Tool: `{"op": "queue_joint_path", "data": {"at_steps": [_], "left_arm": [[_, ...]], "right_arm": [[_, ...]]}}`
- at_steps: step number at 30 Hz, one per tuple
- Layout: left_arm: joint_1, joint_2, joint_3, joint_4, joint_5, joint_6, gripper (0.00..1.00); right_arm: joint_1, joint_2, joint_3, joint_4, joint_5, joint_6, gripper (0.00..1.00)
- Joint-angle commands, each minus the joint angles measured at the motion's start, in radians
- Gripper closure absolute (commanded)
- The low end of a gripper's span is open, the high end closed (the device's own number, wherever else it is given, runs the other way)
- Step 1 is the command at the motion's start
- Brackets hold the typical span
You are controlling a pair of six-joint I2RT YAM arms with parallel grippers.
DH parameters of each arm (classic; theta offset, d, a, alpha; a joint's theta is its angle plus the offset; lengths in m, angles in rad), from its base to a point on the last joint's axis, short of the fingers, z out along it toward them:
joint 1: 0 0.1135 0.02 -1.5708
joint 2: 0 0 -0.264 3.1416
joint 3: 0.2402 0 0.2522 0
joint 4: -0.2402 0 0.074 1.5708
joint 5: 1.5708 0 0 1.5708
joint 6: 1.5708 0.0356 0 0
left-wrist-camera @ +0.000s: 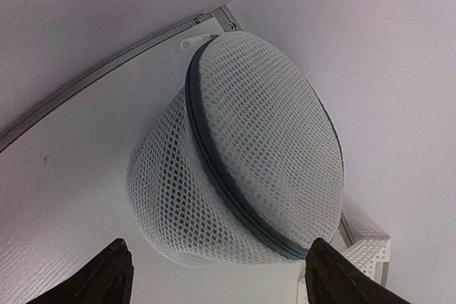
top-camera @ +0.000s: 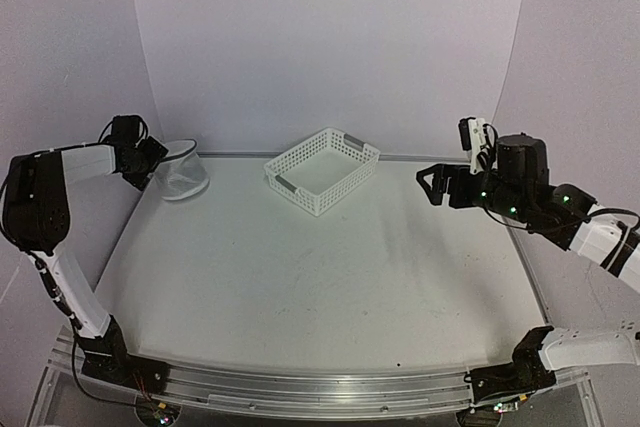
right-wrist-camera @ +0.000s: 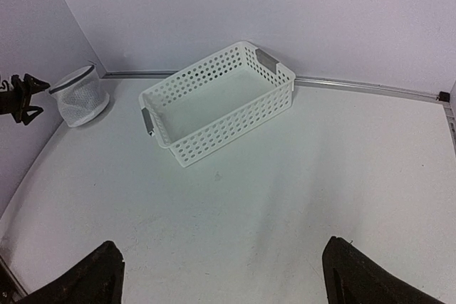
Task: Unzip the laundry bag and remove the bra
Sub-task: Move the laundry bag to the center of the board.
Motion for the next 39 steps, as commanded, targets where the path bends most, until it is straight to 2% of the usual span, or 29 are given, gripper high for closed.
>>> {"op": "queue_joint_path", "data": {"at_steps": [1, 12, 20, 23, 37, 39], "left_arm": [[0.031, 0.041, 0.08, 0.094, 0.072, -0.083, 0.18], [0.037, 0.14, 0.165, 0.097, 0.074, -0.123, 0.26], [0.036, 0.161, 0.161, 0.103, 0.062, -0.126, 0.4], [0.037, 0.161, 0.158, 0.103, 0.064, -0.124, 0.47], [0.035, 0.143, 0.113, 0.141, 0.101, -0.094, 1.0], [0.034, 0.126, 0.087, 0.162, 0.113, -0.087, 1.0]], "right_arm": [[0.005, -0.035, -0.013, 0.024, -0.015, 0.008, 0.02], [0.006, -0.04, -0.023, 0.011, -0.025, 0.016, 0.02], [0.005, -0.032, -0.019, 0.007, -0.026, 0.014, 0.02], [0.005, -0.026, -0.016, 0.005, -0.034, 0.015, 0.02], [0.005, -0.046, -0.023, -0.004, -0.042, 0.043, 0.02], [0.005, -0.046, -0.023, -0.006, -0.046, 0.048, 0.02]]}}
